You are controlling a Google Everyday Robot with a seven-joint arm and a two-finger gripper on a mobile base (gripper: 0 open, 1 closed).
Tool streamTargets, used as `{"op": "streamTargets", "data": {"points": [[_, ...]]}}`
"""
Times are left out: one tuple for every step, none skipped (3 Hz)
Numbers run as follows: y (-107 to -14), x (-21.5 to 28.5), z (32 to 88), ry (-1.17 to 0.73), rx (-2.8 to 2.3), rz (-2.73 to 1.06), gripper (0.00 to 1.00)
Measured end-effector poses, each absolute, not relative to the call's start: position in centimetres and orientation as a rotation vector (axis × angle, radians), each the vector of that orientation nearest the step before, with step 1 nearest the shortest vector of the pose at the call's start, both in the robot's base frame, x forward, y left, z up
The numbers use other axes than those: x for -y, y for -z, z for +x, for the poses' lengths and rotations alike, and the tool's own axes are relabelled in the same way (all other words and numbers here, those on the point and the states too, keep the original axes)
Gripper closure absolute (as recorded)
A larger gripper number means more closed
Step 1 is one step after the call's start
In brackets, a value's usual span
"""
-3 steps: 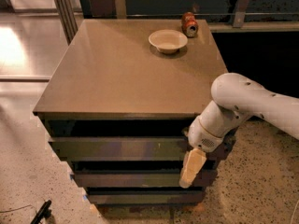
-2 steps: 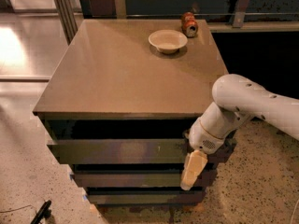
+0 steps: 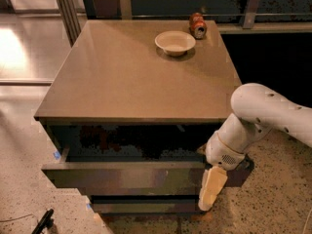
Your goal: Open top drawer
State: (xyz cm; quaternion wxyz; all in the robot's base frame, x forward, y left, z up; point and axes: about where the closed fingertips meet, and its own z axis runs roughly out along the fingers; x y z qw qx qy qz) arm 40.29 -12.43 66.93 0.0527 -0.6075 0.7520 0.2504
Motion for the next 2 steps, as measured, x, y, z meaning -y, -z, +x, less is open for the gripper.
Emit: {"op": "streamTargets", "data": {"points": [[-66.7,13.6,39.2,-0.766,-2.301,-1.839,0.00],[-66.7,15.4,36.6,-0.774,-2.311,-1.833,0.00]]}}
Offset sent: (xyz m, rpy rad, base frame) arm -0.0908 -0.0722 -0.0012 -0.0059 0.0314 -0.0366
